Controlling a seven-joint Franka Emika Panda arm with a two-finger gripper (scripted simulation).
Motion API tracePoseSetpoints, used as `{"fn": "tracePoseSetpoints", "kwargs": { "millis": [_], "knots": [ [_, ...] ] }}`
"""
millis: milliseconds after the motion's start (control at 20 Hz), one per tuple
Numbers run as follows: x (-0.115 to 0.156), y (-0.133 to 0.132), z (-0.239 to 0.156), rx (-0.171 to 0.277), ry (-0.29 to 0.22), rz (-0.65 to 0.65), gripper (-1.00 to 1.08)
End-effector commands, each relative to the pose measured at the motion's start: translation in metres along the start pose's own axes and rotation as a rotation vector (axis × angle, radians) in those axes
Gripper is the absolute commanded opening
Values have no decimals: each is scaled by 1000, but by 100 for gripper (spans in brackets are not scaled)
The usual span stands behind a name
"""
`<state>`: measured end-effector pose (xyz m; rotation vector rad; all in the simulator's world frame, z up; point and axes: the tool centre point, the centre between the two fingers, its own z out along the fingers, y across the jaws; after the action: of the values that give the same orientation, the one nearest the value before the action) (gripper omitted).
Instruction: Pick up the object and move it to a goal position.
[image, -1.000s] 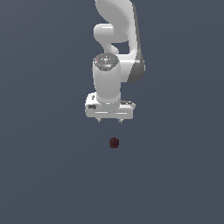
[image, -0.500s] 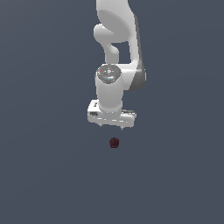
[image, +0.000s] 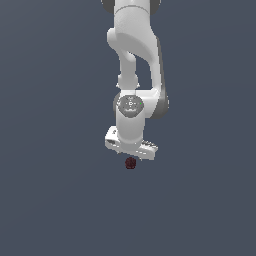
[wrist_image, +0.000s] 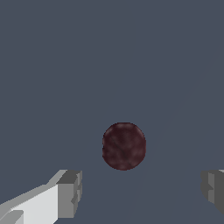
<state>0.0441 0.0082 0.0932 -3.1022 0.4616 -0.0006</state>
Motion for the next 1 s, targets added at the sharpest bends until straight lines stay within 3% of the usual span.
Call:
{"fn": "tracePoseSetpoints", "kwargs": {
  "millis": [0,550,950],
  "knots": [
    [3,-3,8,-3,1,24,100],
    [5,-5,20,-5,0,40,100],
    [4,-5,57,-5,0,43,100]
  ]
}}
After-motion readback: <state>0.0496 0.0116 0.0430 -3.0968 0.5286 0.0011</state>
